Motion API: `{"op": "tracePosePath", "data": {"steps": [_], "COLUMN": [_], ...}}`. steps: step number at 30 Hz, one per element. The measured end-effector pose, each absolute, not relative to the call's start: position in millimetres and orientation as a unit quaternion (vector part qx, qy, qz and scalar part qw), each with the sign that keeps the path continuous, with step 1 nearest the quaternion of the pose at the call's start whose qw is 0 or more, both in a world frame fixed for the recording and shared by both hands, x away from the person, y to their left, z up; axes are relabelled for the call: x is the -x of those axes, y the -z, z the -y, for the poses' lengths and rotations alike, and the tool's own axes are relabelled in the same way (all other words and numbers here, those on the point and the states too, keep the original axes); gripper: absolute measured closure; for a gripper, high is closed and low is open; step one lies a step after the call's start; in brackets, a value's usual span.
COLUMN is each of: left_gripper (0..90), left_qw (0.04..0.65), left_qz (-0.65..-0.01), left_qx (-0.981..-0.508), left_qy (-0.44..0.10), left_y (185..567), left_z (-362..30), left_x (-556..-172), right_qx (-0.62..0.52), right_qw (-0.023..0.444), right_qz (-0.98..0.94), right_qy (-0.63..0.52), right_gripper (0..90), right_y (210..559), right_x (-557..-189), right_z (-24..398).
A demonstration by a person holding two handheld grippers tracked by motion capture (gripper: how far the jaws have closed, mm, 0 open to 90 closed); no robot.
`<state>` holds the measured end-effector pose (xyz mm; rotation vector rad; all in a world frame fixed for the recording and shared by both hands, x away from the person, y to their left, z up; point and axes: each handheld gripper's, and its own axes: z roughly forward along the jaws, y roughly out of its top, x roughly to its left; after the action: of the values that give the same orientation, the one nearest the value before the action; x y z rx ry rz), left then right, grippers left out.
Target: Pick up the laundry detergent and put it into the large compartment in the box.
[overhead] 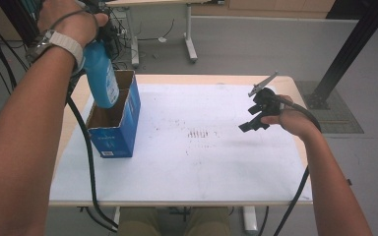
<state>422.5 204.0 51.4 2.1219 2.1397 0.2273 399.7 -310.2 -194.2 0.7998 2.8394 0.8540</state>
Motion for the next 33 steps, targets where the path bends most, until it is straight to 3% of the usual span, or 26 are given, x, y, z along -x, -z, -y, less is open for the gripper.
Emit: {"op": "tracePosePath", "data": {"steps": [33], "left_gripper": [37.6], "left_qw": [0.054], "left_qz": [-0.702], "left_qx": [-0.707], "left_qy": [-0.067], "left_y": [22], "left_z": [-222], "left_x": [-437], "right_qx": [-0.265], "right_qw": [0.026], "right_qz": [-0.926], "right_qy": [-0.267], "right_gripper": [12.5], "right_y": [200], "right_x": [-404], "right_z": [302]}}
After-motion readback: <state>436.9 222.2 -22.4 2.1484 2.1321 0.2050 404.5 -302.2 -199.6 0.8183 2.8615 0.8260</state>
